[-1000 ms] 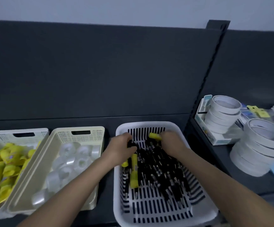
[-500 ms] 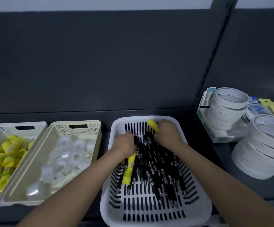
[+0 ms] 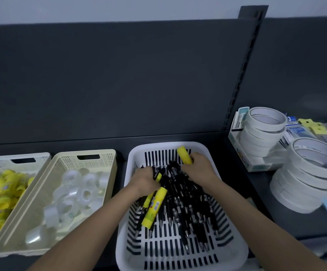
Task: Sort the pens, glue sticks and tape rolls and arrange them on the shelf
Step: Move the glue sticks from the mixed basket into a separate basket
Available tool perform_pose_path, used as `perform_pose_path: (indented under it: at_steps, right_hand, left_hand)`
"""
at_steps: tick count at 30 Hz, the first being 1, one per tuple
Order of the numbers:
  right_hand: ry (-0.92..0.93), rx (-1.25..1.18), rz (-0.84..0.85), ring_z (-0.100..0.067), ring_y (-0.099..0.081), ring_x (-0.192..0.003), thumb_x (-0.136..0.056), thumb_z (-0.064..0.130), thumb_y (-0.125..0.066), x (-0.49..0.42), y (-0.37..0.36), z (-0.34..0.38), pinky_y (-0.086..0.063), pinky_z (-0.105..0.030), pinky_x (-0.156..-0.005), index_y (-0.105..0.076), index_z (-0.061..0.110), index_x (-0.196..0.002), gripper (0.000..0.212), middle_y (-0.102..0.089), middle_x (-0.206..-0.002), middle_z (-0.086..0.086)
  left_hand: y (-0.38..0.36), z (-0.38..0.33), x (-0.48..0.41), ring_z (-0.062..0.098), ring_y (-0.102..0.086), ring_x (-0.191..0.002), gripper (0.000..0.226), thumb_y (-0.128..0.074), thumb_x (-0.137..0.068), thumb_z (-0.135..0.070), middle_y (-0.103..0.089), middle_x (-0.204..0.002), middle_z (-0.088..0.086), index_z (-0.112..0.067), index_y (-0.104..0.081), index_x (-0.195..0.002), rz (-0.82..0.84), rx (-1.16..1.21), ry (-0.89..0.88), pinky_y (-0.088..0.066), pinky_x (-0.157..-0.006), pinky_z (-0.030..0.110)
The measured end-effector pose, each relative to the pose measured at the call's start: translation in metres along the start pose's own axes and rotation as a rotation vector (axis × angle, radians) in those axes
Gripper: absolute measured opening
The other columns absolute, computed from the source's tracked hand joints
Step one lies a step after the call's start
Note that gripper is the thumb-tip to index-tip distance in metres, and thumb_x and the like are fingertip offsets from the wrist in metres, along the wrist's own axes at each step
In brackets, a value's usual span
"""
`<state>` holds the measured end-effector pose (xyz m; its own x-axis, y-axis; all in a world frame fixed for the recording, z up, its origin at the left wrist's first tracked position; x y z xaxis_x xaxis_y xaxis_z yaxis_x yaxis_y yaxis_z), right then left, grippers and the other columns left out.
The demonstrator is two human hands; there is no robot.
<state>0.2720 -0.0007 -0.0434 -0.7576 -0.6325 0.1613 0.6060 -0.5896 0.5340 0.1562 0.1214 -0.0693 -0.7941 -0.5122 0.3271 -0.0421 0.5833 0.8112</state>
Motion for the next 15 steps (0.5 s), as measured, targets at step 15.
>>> perform_pose_path:
  at_steps: [15]
  right_hand:
    - [-0.002,-0.184,-0.041,-0.020,-0.049,-0.063,-0.082,0.004,-0.059,0.012,-0.001,0.005,-0.050,-0.037,-0.066,-0.048,0.008,-0.081,0.012,-0.049,-0.072,-0.010]
  left_hand:
    - [0.073,-0.048,0.045,0.010,-0.043,-0.056,0.021,-0.070,-0.080,-0.015,-0.052,-0.065,-0.004,-0.010,-0.050,-0.080,-0.430,0.385,-0.349,-0.035,-0.051,0.015]
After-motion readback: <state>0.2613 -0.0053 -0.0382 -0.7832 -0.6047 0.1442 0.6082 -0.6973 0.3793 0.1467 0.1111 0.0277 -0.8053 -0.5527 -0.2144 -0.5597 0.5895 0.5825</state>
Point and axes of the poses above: each hand's wrist, its own x-axis away from the middle knuckle, its own y-axis out of the back of the hand, z = x × y, the point moved 10 cm from there along -x, towards the middle knuckle
